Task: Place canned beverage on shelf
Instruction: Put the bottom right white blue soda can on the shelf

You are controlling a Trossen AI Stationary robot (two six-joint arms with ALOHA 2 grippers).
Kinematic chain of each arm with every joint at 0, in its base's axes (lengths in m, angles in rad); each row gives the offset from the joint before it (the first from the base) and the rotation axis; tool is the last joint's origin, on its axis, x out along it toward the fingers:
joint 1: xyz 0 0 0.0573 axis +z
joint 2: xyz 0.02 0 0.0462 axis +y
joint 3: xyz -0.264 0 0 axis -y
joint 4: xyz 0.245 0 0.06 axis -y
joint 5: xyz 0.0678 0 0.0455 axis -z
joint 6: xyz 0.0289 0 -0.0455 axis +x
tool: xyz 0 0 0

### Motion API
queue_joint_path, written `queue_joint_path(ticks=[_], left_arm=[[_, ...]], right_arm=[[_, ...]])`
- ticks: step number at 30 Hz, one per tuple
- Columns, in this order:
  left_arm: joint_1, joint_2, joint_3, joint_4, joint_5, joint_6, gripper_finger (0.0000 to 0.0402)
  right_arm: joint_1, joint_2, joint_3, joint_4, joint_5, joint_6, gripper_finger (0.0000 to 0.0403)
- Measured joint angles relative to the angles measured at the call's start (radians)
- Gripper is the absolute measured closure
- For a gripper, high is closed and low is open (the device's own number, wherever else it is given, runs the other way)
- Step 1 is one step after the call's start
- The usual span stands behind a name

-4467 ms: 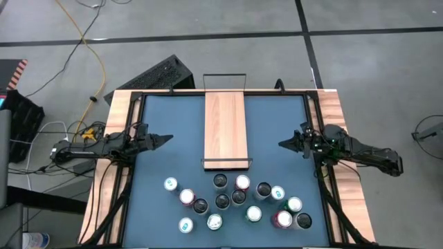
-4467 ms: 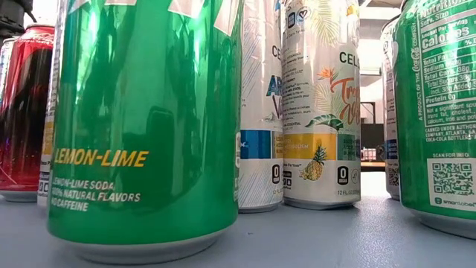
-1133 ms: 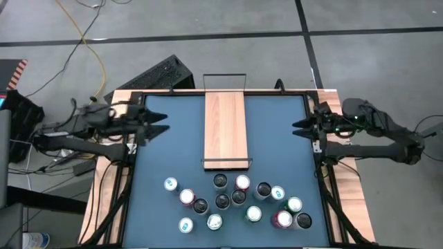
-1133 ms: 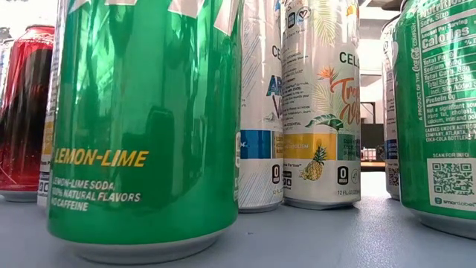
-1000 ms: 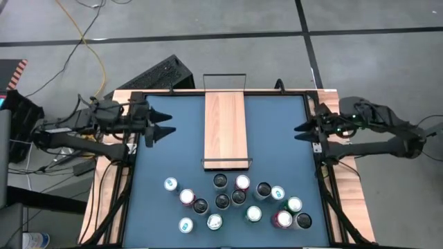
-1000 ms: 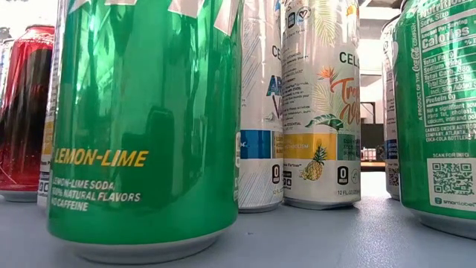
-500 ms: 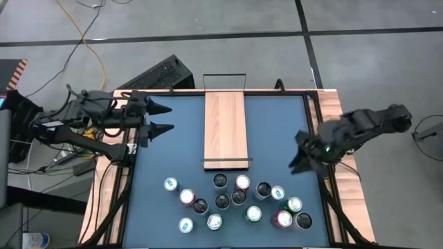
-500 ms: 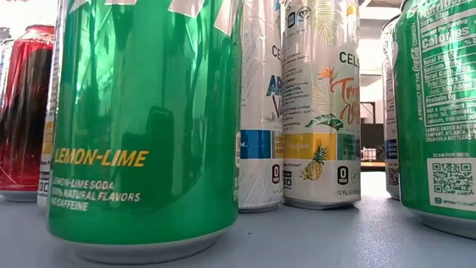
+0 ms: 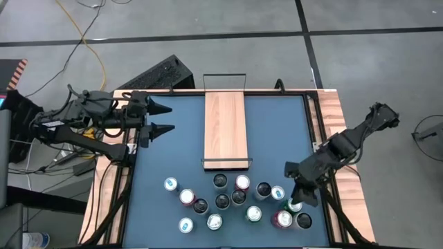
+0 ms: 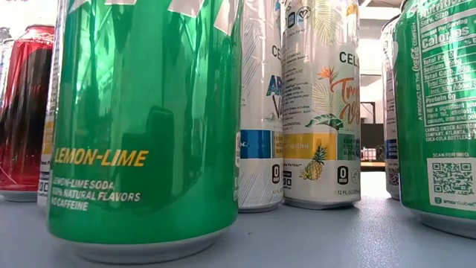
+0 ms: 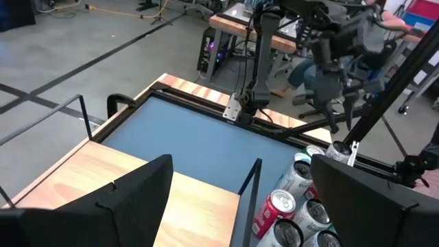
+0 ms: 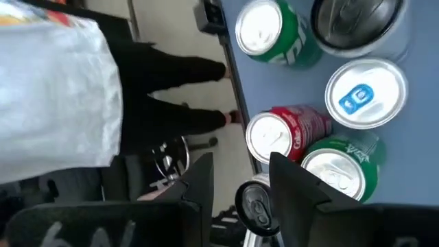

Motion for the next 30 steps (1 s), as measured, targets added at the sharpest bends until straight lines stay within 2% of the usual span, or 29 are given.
queue_joint_path(ticks=[5,10,13,18,22,26,30], left_arm=[[0.0,0.005,-0.001,0.0,0.0,0.0,0.007],[0.0,0.005,-0.001,0.002,0.0,-0.001,0.007],[0.0,0.005,-0.001,0.002,0.001,-0.009,0.007],[0.0,0.005,-0.001,0.002,0.001,-0.028,0.007],[0.0,0.005,-0.001,0.001,0.001,-0.028,0.007],[0.0,0.005,-0.001,-0.002,0.001,-0.028,0.007],[0.0,0.005,-0.001,-0.021,0.001,-0.023,0.007]], right_arm=[[0.001,0.062,0.0,0.021,-0.008,-0.113,0.0275],[-0.021,0.128,0.076,-0.075,0.025,-0.252,0.0276],[-0.032,0.187,0.191,-0.19,0.132,-0.371,0.0276],[-0.036,0.313,0.447,-0.42,0.379,-0.545,0.0276],[-0.037,0.407,0.601,-0.556,0.466,-0.617,0.0271],[-0.037,0.452,0.639,-0.599,0.466,-0.65,0.0238],[-0.043,0.457,0.639,-0.598,0.465,-0.672,0.0166]])
